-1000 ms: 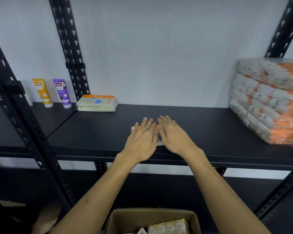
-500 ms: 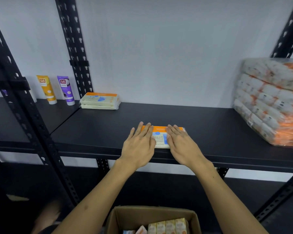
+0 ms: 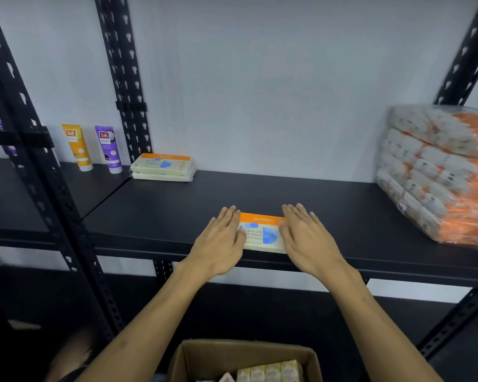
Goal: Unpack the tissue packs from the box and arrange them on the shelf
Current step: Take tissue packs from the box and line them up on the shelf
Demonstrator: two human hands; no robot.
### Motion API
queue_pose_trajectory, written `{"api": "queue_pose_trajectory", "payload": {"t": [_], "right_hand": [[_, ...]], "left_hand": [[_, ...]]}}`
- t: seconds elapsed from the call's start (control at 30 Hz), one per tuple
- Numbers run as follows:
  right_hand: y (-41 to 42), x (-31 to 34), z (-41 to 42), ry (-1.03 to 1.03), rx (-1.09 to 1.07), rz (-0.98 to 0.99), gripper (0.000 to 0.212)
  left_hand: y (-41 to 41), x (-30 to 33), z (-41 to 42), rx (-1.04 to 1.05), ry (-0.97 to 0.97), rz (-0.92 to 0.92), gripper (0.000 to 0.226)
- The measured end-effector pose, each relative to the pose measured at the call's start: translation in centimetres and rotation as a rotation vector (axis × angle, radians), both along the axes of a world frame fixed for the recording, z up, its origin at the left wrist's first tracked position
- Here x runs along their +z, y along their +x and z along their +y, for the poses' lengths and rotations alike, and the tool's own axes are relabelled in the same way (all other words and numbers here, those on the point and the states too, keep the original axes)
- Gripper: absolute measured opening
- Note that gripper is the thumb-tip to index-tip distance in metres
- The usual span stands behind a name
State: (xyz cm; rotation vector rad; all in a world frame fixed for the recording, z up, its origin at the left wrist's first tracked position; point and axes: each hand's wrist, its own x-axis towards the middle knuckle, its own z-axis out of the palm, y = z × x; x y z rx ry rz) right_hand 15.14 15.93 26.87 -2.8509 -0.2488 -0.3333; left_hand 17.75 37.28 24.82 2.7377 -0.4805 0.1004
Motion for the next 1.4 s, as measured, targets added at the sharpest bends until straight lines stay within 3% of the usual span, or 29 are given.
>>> {"api": "queue_pose_trajectory", "payload": {"t": [0.13, 0.3, 0.53, 0.87, 1.03, 1.4], "right_hand": [[2.0, 0.6, 2.6, -0.032, 0.154, -0.047, 0.055], [3.4, -0.5, 3.9, -0.107, 0.228, 0.181, 0.067], [3.3, -0.5, 4.3, -0.2, 0.202, 0.194, 0.103], [6.7, -0.1, 7.4, -0.261, 0.232, 0.205, 0.101], [9.0, 0.0, 9.6, -0.278, 0.278, 0.168, 0.104], [14.4, 0.5, 15.2, -0.181, 0.329, 0.061, 0.099]], "left_hand": [[0.1, -0.1, 0.1, -0.014, -0.007, -0.004, 0.061], [0.3, 0.6, 1.7, -0.019, -0.13, 0.072, 0.058], [4.0, 2.0, 8.9, 0.207, 0.053, 0.063, 0.059], [11.1, 4.1, 16.5, 0.424, 0.196, 0.084, 0.06], [11.9, 2.0, 18.6, 0.534, 0.183, 0.168, 0.074], [12.7, 0.7, 18.7, 0.576, 0.142, 0.122, 0.077]]}}
